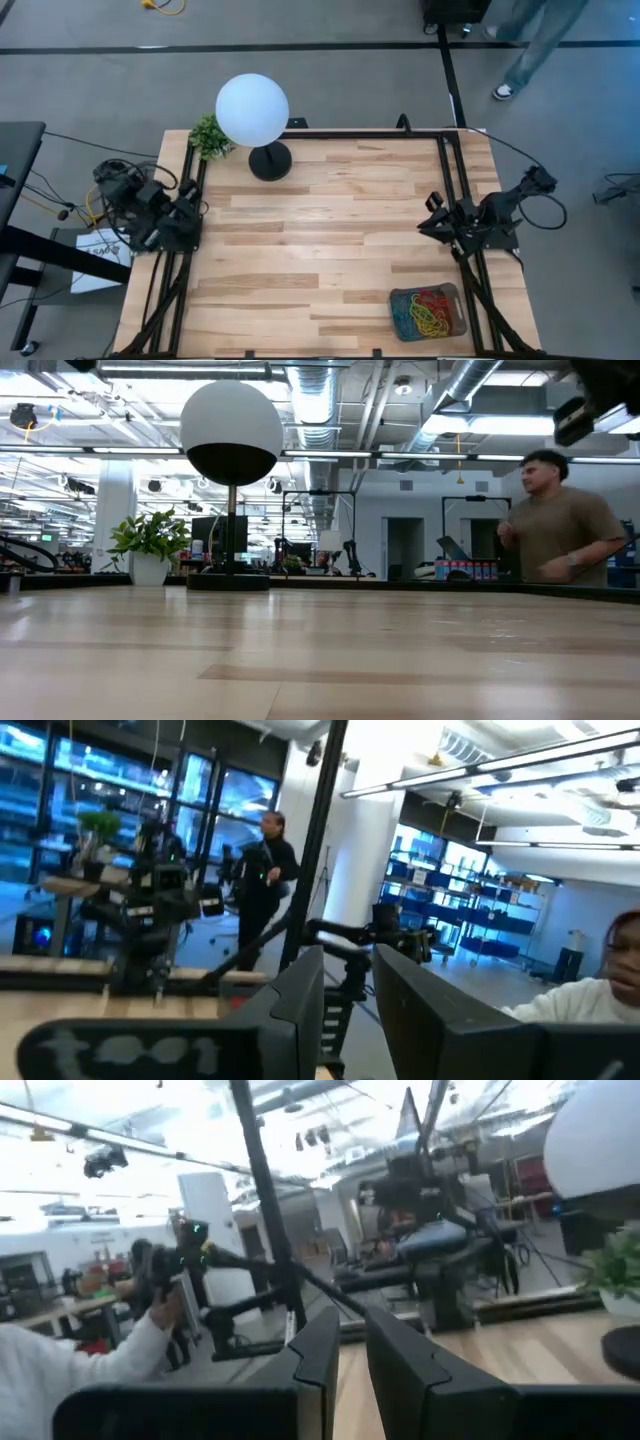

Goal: Pick and place items into bin
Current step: Return to Home Position

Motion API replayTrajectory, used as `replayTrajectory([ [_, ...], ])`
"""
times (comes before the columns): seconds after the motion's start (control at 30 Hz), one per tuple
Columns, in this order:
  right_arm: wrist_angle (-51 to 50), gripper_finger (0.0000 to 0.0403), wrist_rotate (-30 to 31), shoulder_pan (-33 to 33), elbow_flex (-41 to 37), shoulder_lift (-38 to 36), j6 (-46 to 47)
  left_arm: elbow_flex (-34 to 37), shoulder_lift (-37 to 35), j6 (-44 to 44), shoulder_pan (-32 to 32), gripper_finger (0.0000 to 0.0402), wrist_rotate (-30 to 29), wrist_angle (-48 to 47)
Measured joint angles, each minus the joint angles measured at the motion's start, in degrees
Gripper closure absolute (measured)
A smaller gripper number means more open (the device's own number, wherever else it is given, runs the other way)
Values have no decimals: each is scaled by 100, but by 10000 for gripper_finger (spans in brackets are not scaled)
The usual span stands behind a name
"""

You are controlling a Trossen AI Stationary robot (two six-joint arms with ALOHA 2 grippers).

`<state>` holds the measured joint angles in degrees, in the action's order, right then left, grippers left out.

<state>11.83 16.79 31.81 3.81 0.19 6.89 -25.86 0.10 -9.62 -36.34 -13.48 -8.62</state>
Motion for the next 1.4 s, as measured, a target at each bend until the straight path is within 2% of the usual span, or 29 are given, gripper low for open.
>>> replayTrajectory([
  [0.13,608,355,-23,-139,-251,-9,46,518,13,-121,0,322,-49,476],
  [0.3,691,355,-20,-388,-336,-7,62,1214,13,-89,0,322,-36,1370],
  [0.6,77,355,-1,-738,-340,-4,24,2102,13,-63,0,322,719,2494],
  [0.73,-75,355,-1,-798,-340,19,58,2510,11,-64,0,322,782,2976],
  [0.93,-220,355,-2,-795,-343,21,60,2515,15,-202,0,322,568,2740],
  [1.03,-292,355,-2,-795,-345,21,60,2515,14,-200,0,322,524,2273],
  [1.2,-288,355,-4,-795,-345,21,62,2517,17,-323,0,322,-305,1295],
  [1.3,-288,355,-2,-795,-347,21,62,2515,110,-385,7,322,-775,1319],
  [1.4,-288,355,-1,-795,-347,17,62,2516,163,-112,7,322,-958,1318],
])
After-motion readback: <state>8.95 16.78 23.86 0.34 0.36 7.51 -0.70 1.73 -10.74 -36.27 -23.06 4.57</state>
